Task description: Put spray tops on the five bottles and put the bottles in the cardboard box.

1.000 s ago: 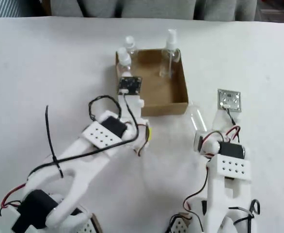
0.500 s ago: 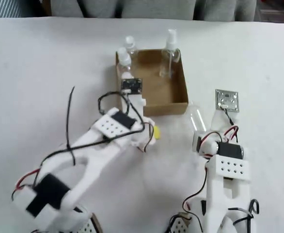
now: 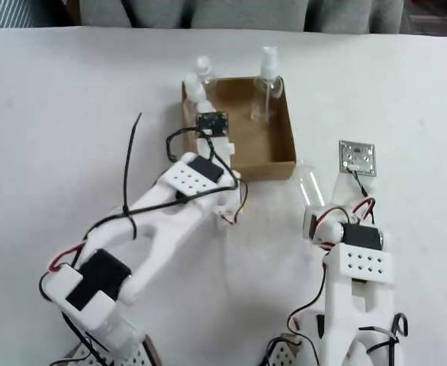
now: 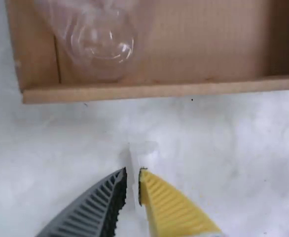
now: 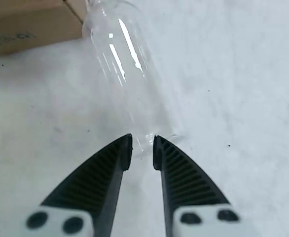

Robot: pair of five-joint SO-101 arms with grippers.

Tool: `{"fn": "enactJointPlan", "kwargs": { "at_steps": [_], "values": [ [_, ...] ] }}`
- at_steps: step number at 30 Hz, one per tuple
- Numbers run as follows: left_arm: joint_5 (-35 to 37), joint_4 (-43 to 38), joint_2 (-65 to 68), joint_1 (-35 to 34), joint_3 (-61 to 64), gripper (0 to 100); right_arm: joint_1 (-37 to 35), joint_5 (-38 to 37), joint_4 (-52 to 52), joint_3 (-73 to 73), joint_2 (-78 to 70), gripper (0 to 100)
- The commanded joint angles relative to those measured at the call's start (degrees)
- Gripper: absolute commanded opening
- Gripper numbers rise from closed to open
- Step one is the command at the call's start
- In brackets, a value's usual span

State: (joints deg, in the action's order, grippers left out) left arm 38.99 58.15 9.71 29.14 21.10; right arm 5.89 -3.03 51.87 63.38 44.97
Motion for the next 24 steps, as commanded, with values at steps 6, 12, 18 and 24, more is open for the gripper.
{"fn": "enactJointPlan", "kwargs": {
  "at_steps": [6,12,18,24],
  "values": [
    [-3.8,5.7,-1.5,-0.1,0.1,23,-0.7,-0.7,-0.7,-0.2,1.0,4.9],
    [-1.6,3.8,-1.8,2.8,3.1,12,-0.7,-0.7,-0.7,-0.2,1.0,4.9],
    [-1.1,-5.0,-1.8,1.4,7.1,7,-0.7,-2.6,-0.7,-0.1,0.8,4.9],
    [-1.1,-5.0,-2.1,1.4,7.2,7,-0.7,-3.0,-0.7,-0.1,0.8,4.9]
  ]
}}
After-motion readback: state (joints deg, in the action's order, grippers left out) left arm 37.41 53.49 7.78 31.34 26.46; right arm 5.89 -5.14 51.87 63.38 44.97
